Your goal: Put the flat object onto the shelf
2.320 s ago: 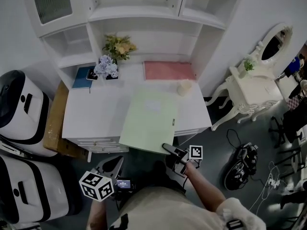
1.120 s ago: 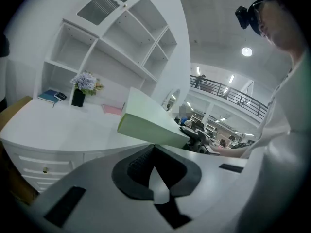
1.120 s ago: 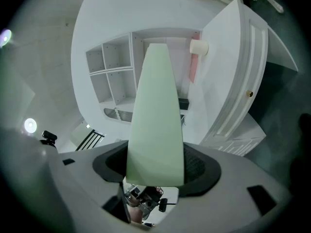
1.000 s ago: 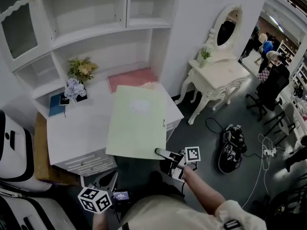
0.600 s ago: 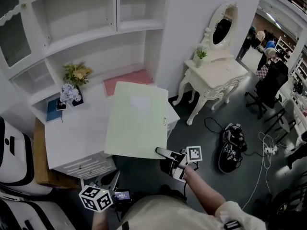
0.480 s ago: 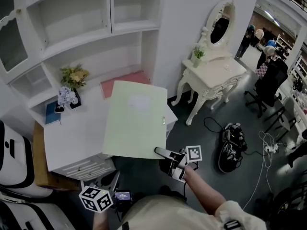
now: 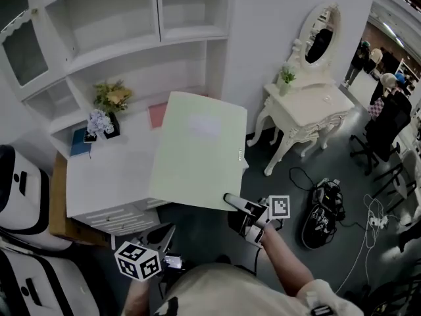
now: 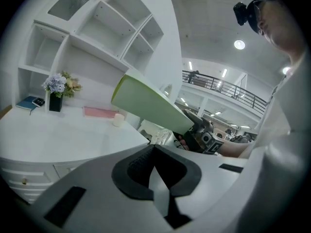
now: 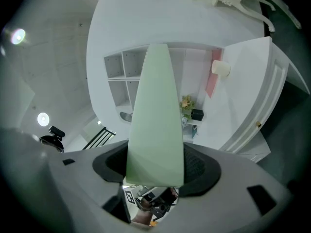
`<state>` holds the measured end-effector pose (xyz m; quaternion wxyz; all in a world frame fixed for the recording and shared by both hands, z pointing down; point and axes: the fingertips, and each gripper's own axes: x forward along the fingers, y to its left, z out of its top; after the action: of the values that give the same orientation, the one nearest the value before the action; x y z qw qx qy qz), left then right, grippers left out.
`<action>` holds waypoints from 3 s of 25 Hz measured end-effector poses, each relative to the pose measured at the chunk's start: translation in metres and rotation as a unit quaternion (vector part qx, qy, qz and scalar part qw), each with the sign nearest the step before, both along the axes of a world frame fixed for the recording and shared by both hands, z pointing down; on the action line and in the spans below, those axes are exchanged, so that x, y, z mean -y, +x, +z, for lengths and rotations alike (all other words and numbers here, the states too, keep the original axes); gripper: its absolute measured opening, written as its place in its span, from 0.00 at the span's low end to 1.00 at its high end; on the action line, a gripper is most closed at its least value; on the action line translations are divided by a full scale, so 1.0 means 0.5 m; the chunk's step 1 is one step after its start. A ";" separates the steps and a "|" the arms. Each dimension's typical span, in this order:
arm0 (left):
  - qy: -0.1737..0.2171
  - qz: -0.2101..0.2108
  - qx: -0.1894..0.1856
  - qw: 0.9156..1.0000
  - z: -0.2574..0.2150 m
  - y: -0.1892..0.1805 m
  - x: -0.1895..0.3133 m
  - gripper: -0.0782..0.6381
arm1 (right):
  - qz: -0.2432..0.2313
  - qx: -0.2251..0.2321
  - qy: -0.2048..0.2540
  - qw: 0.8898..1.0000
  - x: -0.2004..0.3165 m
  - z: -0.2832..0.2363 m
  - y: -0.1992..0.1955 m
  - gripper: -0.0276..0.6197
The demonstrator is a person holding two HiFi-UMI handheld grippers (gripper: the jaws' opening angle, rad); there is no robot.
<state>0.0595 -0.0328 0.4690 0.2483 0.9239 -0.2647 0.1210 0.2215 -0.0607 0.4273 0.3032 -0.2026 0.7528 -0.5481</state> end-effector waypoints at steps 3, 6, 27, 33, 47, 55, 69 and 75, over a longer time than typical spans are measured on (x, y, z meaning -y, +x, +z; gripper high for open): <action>0.004 -0.007 0.004 1.000 -0.010 0.005 0.002 0.13 | -0.007 -0.001 0.005 1.000 0.011 -0.014 0.004 0.49; 0.003 -0.029 0.002 1.000 -0.011 -0.019 0.003 0.13 | -0.029 -0.006 0.018 0.999 0.026 -0.027 -0.020 0.49; 0.005 -0.036 -0.036 0.999 -0.017 -0.077 0.000 0.13 | -0.095 -0.035 0.062 0.993 0.060 -0.161 -0.152 0.49; 0.006 -0.025 -0.043 0.999 -0.016 -0.107 0.012 0.13 | -0.080 -0.023 0.068 0.994 0.080 -0.183 -0.177 0.49; 0.004 -0.012 -0.052 0.999 -0.016 -0.189 0.047 0.13 | -0.077 -0.012 0.091 0.993 0.168 -0.256 -0.269 0.49; -0.005 -0.022 -0.052 0.998 0.002 -0.209 0.069 0.13 | -0.075 -0.009 0.087 0.993 0.224 -0.268 -0.284 0.49; -0.007 -0.074 -0.039 0.996 -0.006 -0.194 0.165 0.13 | -0.109 -0.022 0.097 0.989 0.369 -0.303 -0.270 0.49; -0.006 -0.086 -0.042 0.995 0.004 -0.180 0.150 0.13 | -0.144 -0.014 0.090 0.985 0.387 -0.317 -0.290 0.49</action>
<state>-0.0306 -0.1079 0.4712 0.2742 0.9003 -0.3323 0.0620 0.0763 -0.2541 0.2688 0.2276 -0.0723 0.8244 -0.5132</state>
